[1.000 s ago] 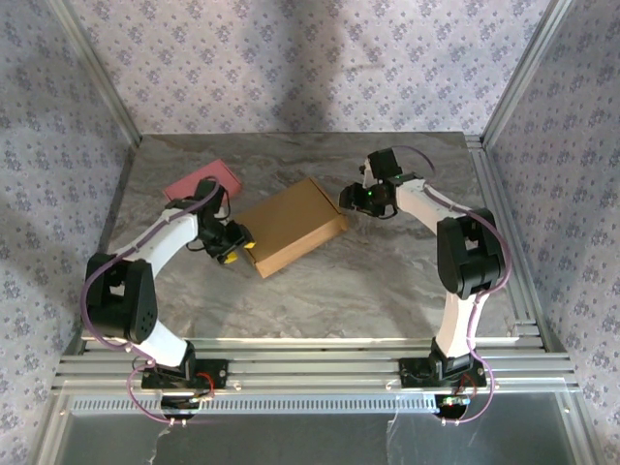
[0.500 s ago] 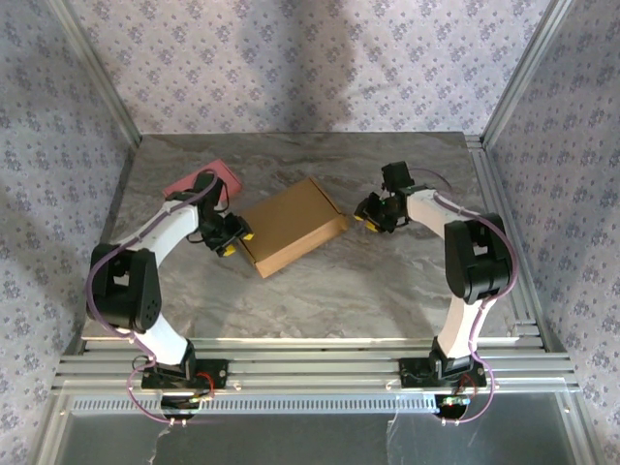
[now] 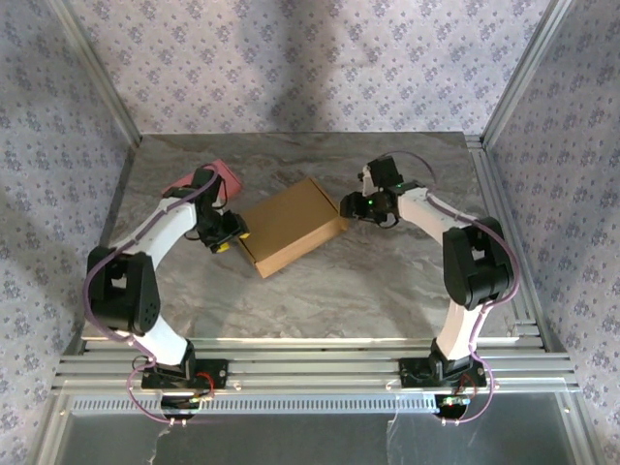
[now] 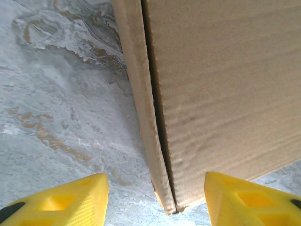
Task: Fold the paper box
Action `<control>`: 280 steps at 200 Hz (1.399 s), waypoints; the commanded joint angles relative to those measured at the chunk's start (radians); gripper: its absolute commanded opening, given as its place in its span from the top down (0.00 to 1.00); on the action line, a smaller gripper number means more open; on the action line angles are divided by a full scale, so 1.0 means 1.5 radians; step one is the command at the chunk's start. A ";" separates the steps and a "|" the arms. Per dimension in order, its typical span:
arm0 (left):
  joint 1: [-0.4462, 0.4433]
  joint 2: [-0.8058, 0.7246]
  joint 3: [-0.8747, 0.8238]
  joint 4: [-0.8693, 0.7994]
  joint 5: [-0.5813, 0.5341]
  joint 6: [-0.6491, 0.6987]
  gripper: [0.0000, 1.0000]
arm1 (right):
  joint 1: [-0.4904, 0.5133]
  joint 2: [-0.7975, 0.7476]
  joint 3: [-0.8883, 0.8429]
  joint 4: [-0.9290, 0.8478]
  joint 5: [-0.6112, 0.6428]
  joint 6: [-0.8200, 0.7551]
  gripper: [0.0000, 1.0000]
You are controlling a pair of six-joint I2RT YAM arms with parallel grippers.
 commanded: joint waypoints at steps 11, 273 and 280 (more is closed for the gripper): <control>-0.003 -0.045 -0.021 -0.015 -0.014 0.002 0.47 | -0.031 0.076 0.132 -0.082 -0.022 -0.048 0.44; -0.025 0.071 -0.094 0.104 -0.014 -0.081 0.80 | -0.023 0.069 0.143 -0.062 -0.054 0.084 0.49; -0.026 0.073 -0.099 0.109 -0.014 -0.083 0.81 | -0.022 0.067 0.141 -0.061 -0.052 0.084 0.49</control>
